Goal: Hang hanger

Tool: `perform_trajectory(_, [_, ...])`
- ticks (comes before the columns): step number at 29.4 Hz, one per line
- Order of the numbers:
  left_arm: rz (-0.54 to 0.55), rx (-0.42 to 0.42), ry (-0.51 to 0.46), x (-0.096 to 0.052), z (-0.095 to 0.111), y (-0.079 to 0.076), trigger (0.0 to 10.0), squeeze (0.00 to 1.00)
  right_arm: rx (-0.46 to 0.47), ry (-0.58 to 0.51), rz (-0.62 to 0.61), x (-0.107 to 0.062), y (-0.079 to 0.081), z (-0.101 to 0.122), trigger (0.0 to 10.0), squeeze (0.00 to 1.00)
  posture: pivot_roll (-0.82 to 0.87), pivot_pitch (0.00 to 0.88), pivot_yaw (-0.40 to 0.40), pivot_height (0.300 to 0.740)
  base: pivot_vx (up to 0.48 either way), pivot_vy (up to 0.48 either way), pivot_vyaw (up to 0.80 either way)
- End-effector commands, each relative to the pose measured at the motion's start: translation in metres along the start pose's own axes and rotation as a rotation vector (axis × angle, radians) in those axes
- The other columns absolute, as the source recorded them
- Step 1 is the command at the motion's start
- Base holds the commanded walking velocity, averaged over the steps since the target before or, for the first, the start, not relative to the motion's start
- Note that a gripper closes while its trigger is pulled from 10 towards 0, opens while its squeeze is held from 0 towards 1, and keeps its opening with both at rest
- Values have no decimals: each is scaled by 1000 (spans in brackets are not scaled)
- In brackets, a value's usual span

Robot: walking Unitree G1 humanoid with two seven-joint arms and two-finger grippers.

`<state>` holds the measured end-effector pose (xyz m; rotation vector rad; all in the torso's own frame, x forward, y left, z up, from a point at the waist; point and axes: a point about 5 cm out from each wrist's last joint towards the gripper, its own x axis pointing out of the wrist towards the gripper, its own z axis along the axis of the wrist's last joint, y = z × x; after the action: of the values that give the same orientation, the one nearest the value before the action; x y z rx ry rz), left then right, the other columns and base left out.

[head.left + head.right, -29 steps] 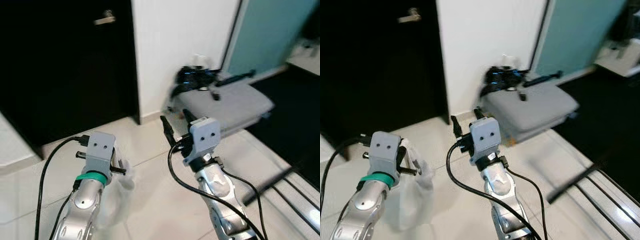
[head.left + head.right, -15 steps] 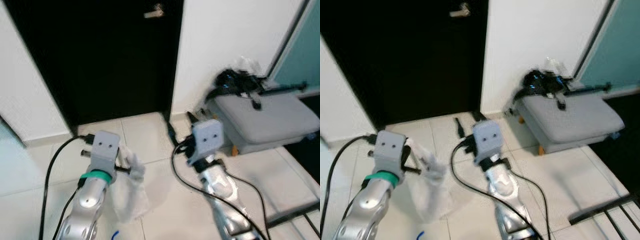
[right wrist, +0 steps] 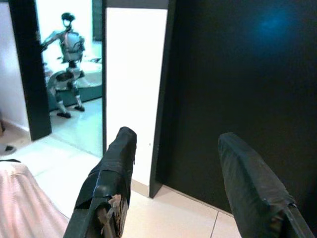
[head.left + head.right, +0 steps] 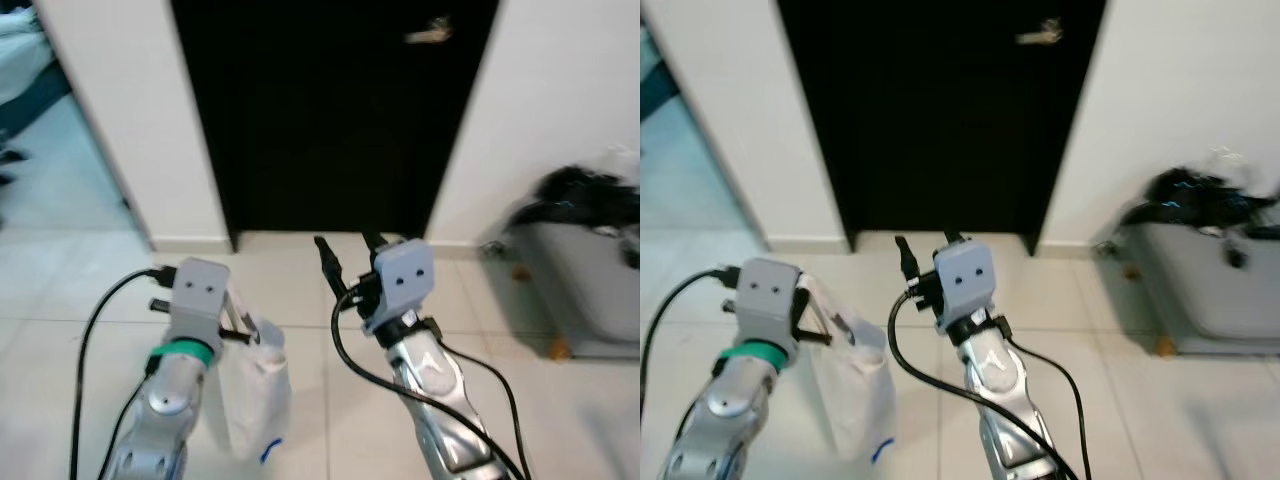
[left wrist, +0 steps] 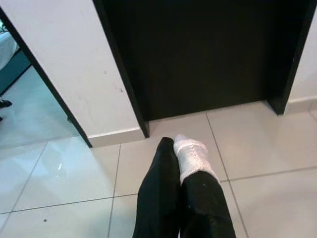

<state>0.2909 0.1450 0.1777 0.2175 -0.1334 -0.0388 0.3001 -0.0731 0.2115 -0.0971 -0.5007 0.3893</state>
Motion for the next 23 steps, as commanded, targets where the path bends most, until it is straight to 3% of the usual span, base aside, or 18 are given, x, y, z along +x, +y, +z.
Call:
perform_trajectory(1, [14,13,-11,-2,2,3,10000,0,4,5,11,-1,3,-2,10000,0,-122,100,33,740,0,0,781])
perform_trajectory(23, [58,47,-37,0,8,7,10000,0,9,-6,14,2,4,1,10000,0,-111,107,32,740,0,0,781])
